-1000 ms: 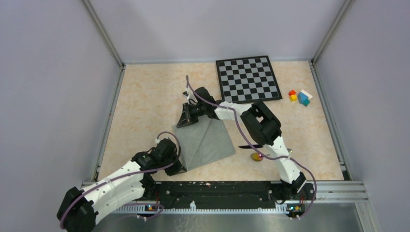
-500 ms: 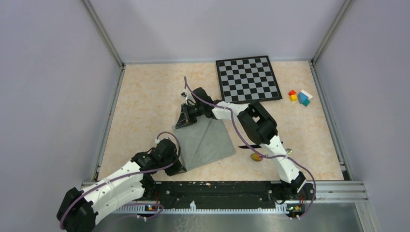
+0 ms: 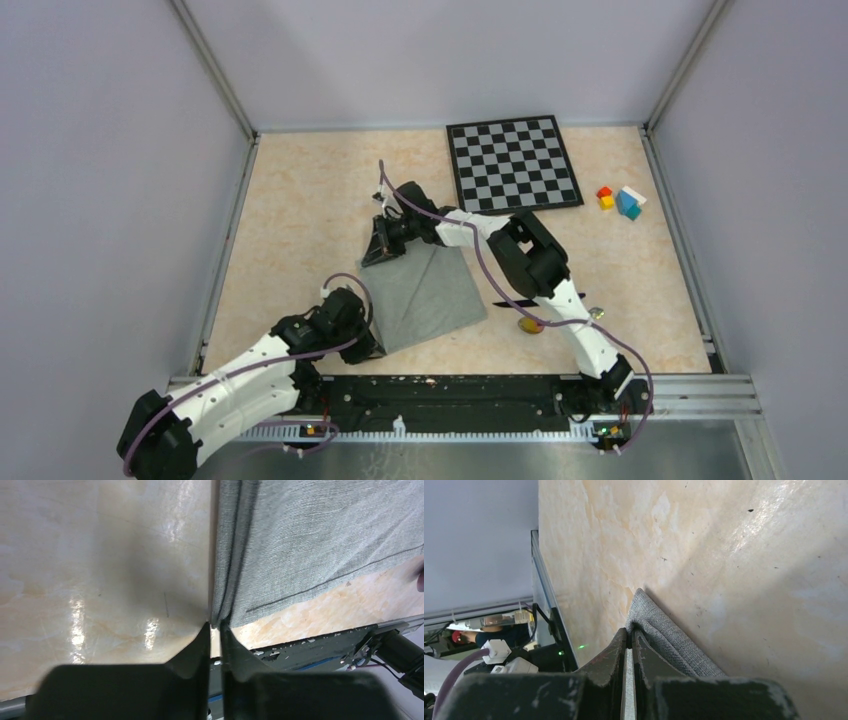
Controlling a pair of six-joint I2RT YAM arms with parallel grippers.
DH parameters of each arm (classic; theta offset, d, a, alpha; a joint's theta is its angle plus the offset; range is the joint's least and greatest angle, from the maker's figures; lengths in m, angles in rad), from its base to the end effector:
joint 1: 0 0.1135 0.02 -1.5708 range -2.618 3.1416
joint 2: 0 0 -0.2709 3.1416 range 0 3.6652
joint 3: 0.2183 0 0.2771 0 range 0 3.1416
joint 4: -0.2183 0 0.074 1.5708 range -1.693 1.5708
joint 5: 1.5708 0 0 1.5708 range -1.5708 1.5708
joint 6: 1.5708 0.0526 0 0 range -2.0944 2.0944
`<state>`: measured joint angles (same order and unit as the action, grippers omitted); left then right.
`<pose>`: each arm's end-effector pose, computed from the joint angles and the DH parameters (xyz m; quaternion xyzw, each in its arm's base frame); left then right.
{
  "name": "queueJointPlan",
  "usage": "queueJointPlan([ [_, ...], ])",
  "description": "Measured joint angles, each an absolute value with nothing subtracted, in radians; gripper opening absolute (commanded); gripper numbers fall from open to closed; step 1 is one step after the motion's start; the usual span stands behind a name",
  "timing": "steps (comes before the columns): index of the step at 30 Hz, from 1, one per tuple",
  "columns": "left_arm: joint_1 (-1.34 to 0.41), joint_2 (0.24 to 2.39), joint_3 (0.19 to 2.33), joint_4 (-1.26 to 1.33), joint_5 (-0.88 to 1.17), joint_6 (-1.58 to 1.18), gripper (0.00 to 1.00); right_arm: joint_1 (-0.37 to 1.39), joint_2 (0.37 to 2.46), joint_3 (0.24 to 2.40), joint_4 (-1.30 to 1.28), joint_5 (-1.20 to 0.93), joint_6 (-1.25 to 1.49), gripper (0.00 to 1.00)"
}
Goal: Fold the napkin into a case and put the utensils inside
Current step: Fold the top corner of the square-folded napkin at the center of the board, then smooth out the upper triangle-folded napkin at the center of the board.
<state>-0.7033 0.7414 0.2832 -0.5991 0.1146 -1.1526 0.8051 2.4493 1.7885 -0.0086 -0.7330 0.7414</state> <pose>0.1116 -0.1025 0.1206 -0.2009 0.9446 -0.2361 0.1076 0.3680 0.4336 0.0976 -0.1828 0.8350 0.5149 0.0657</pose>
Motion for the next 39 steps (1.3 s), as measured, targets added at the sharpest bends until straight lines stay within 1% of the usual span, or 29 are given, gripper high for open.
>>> queueJointPlan([
  [4, -0.703, 0.72, 0.286, -0.62, 0.115, -1.156, 0.33, 0.805, 2.449, 1.794, -0.013, -0.739, 0.743, 0.19],
  [5, -0.703, 0.712, 0.287, -0.631, 0.116, -1.158, 0.34, 0.805, 2.449, 1.8, -0.016, -0.741, 0.744, 0.23],
  [11, -0.703, 0.67, 0.324, -0.714, 0.138, -1.157, 0.35, 0.805, 2.449, 1.847, -0.015, -0.773, 0.753, 0.36],
  [15, -0.703, 0.621, 0.379, -0.746, 0.168, -1.139, 0.33, 0.802, 2.432, 1.876, -0.059, -0.796, 0.732, 0.48],
  [17, -0.703, 0.596, 0.411, -0.739, 0.194, -1.122, 0.36, 0.793, 2.395, 1.869, -0.097, -0.801, 0.709, 0.52],
  [19, -0.703, 0.588, 0.446, -0.719, 0.213, -1.101, 0.37, 0.774, 2.304, 1.795, -0.102, -0.799, 0.677, 0.52],
  [20, -0.702, 0.6, 0.47, -0.706, 0.22, -1.087, 0.35, 0.759, 2.248, 1.748, -0.105, -0.799, 0.667, 0.52],
  [23, -0.666, 0.741, 0.596, -0.672, 0.233, -1.016, 0.21, 0.678, 2.064, 1.575, -0.054, -0.81, 0.649, 0.5],
  [26, -0.546, 0.95, 0.748, -0.599, 0.251, -0.919, 0.13, 0.579, 1.96, 1.451, 0.024, -0.814, 0.648, 0.49],
  [28, -0.431, 1.052, 0.775, -0.497, 0.276, -0.852, 0.07, 0.528, 1.952, 1.395, 0.07, -0.811, 0.649, 0.44],
  [31, -0.285, 1.149, 0.772, -0.416, 0.328, -0.781, 0.01, 0.508, 1.995, 1.348, 0.091, -0.811, 0.656, 0.32],
  [32, -0.242, 1.192, 0.773, -0.389, 0.344, -0.755, 0.0, 0.509, 2.021, 1.346, 0.096, -0.813, 0.659, 0.27],
  [35, -0.157, 1.346, 0.793, -0.353, 0.391, -0.683, 0.0, 0.51, 2.09, 1.34, 0.126, -0.817, 0.674, 0.2],
  [39, -0.106, 1.506, 0.811, -0.324, 0.419, -0.624, 0.0, 0.508, 2.156, 1.34, 0.16, -0.823, 0.691, 0.17],
])
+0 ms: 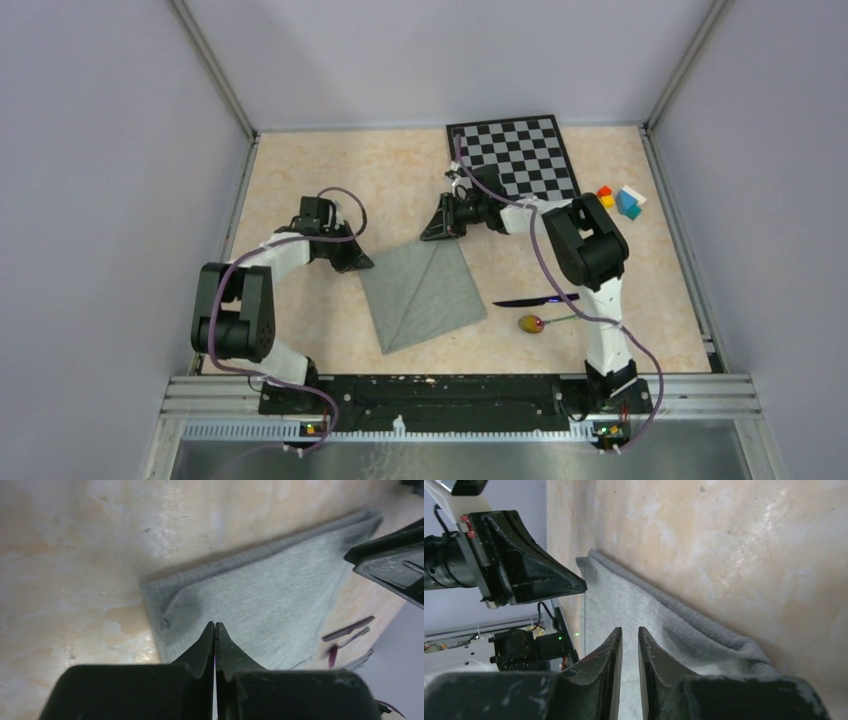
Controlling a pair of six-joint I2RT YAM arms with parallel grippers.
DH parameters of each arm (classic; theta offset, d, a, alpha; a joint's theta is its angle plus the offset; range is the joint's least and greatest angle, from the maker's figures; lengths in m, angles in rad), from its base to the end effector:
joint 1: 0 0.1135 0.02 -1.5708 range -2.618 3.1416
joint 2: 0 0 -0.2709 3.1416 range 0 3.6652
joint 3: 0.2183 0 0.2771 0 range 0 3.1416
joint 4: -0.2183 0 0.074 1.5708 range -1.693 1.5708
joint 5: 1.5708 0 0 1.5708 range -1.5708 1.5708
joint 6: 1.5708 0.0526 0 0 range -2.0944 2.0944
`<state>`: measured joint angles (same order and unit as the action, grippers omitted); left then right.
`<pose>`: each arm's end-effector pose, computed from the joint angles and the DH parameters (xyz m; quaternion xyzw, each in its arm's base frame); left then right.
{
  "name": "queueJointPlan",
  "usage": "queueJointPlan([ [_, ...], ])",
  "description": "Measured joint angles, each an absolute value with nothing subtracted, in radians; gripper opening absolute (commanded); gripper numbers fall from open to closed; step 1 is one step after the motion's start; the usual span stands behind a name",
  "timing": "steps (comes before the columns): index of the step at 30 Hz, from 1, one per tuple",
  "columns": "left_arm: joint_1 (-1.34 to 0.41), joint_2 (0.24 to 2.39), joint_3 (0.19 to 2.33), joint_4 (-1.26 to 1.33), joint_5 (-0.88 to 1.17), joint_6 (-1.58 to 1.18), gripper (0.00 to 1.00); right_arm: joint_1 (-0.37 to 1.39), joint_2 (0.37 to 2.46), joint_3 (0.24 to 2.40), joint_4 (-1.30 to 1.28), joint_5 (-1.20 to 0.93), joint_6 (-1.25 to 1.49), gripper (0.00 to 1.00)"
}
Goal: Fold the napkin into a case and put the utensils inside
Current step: Smooth out the upper triangle-folded napkin at the center of the board.
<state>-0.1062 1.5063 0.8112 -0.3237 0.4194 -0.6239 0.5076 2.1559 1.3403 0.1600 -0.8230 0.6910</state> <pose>0.3087 -0.0545 0.1527 -0.1860 0.9242 -0.2822 0.1775 0.4058 0.2698 0.1166 -0.1007 0.8350 0.5247 0.1319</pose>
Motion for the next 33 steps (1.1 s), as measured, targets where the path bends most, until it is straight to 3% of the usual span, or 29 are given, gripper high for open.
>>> queueJointPlan([
  [11, -0.057, 1.633, 0.821, -0.288, 0.403, -0.576, 0.0, 0.466, 2.238, 1.34, 0.218, -0.802, 0.698, 0.15],
  [20, -0.052, 1.641, 0.821, -0.274, 0.419, -0.572, 0.0, 0.447, 2.213, 1.355, 0.15, -0.804, 0.659, 0.32],
  [24, -0.051, 1.641, 0.821, -0.273, 0.42, -0.572, 0.0, 0.464, 2.097, 1.338, 0.094, -0.743, 0.648, 0.33],
  [28, -0.051, 1.641, 0.819, -0.271, 0.421, -0.573, 0.0, 0.556, 1.976, 1.268, 0.197, -0.713, 0.704, 0.31],
  [33, -0.047, 1.641, 0.813, -0.261, 0.43, -0.574, 0.0, 0.736, 1.989, 1.126, 0.443, -0.72, 0.839, 0.25],
])
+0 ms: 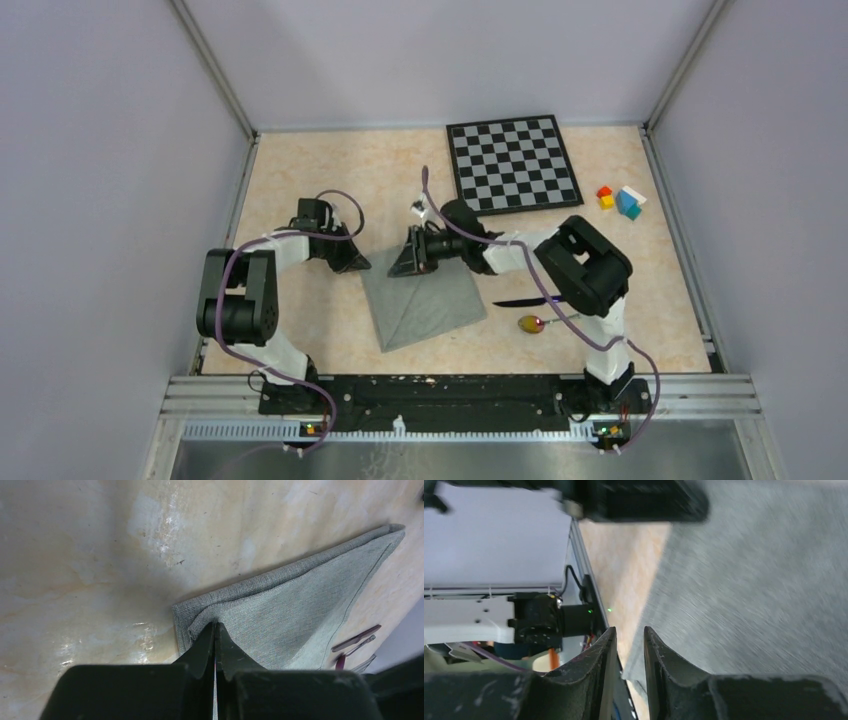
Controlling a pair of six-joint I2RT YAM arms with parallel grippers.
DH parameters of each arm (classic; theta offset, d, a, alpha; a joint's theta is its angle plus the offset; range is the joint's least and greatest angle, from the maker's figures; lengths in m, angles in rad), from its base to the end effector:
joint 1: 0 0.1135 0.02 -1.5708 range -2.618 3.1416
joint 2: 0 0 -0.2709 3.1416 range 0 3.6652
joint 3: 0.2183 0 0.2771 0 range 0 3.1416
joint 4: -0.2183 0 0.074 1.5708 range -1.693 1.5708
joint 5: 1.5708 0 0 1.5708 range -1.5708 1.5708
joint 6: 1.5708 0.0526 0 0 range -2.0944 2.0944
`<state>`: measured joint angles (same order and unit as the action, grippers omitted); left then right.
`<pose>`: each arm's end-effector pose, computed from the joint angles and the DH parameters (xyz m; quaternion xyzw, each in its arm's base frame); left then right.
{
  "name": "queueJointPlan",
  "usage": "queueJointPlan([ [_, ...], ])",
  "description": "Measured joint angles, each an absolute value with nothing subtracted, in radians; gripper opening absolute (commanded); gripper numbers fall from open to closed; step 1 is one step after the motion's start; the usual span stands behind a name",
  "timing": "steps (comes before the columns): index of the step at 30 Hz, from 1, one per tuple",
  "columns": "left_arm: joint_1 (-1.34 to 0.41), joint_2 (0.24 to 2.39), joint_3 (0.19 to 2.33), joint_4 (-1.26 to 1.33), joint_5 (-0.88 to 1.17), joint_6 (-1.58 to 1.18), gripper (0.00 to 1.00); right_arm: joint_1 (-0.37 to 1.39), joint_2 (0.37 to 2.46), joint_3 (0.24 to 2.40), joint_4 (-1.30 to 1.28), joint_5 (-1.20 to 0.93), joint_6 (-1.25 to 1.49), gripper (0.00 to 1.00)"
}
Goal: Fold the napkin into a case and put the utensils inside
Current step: Smooth out the upper triangle-folded napkin at the center of the board.
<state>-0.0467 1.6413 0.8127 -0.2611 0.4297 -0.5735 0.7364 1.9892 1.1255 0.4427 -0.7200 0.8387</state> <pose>0.3212 -0.0369 0.1169 -0.1980 0.9294 -0.2682 0.1585 0.3139 0.3313 0.1479 -0.1511 0.7942 0.5692 0.1496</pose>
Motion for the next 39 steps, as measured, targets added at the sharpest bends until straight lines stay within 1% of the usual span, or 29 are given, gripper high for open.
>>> queueJointPlan([
  [2, -0.046, 1.641, 0.81, -0.258, 0.431, -0.574, 0.0, 0.759, 2.025, 1.069, 0.496, -0.73, 0.875, 0.25],
  [6, -0.043, 1.641, 0.809, -0.255, 0.435, -0.574, 0.0, 0.692, 2.102, 1.005, 0.51, -0.724, 0.896, 0.24],
  [12, -0.042, 1.644, 0.809, -0.251, 0.44, -0.574, 0.0, 0.649, 2.077, 1.003, 0.484, -0.704, 0.855, 0.26],
  [17, -0.042, 1.645, 0.809, -0.25, 0.441, -0.574, 0.0, 0.711, 2.007, 1.004, 0.417, -0.659, 0.838, 0.28],
  [22, -0.041, 1.645, 0.809, -0.25, 0.442, -0.574, 0.0, 0.823, 1.996, 1.013, 0.449, -0.652, 0.865, 0.25],
  [24, -0.041, 1.645, 0.809, -0.25, 0.442, -0.574, 0.0, 0.852, 2.007, 1.0, 0.498, -0.657, 0.887, 0.24],
  [27, -0.041, 1.645, 0.809, -0.25, 0.442, -0.574, 0.0, 0.86, 2.034, 0.958, 0.545, -0.66, 0.912, 0.24],
  [30, -0.041, 1.645, 0.809, -0.25, 0.442, -0.575, 0.0, 0.855, 2.041, 0.929, 0.523, -0.658, 0.917, 0.24],
  [39, -0.04, 1.645, 0.809, -0.25, 0.442, -0.575, 0.0, 0.867, 2.0, 0.945, 0.479, -0.644, 0.884, 0.24],
])
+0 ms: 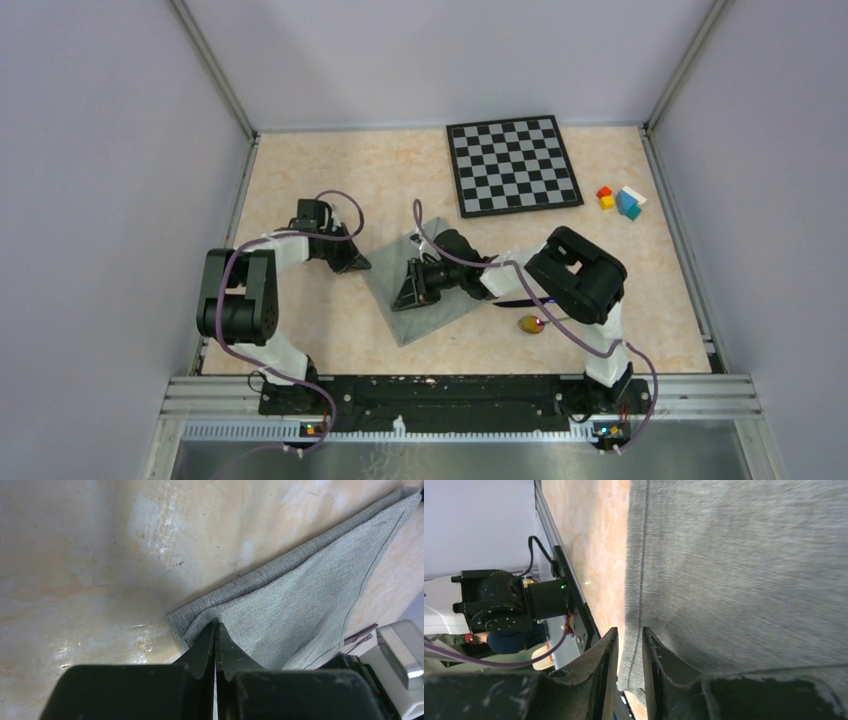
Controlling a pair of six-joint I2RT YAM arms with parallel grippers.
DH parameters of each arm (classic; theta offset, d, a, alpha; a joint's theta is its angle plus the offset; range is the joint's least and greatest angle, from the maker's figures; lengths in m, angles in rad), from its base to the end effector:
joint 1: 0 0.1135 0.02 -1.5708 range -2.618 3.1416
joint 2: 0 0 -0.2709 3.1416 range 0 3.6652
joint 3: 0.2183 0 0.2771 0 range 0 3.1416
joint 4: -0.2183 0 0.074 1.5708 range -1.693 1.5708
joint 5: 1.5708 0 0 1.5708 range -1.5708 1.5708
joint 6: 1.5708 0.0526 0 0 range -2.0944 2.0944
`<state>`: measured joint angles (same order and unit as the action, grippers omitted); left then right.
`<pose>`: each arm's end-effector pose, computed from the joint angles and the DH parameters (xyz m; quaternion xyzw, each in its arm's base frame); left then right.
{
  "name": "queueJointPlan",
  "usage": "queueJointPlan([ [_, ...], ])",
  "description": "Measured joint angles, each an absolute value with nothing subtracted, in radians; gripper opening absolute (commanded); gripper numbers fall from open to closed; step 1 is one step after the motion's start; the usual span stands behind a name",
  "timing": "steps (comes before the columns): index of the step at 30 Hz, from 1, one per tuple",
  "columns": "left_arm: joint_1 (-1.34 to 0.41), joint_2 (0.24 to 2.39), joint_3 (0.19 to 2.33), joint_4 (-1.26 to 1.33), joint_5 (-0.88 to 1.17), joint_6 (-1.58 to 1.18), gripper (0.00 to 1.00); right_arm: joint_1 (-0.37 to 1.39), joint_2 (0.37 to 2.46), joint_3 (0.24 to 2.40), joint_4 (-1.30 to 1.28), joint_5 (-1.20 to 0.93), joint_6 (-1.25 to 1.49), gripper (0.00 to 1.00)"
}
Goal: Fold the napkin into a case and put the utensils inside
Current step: Smooth out the upper triangle-folded napkin at the center of the board, then pick up the upper triangle-folded napkin from the center of the board.
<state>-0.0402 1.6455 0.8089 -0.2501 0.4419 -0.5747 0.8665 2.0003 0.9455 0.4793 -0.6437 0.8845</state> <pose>0.3214 -0.0354 0.1154 -0.1995 0.9275 -0.2736 0.1585 0.2452 0.3374 0.0909 -0.1435 0.8349 0.5258 0.0767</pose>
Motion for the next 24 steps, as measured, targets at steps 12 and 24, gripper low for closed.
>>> queueJointPlan([
  [12, -0.04, 1.647, 0.809, -0.25, 0.446, -0.575, 0.0, 0.947, 2.016, 0.915, 0.495, -0.618, 0.886, 0.23],
  [24, -0.039, 1.648, 0.809, -0.25, 0.446, -0.575, 0.0, 1.04, 1.954, 0.973, 0.307, -0.432, 0.723, 0.26],
])
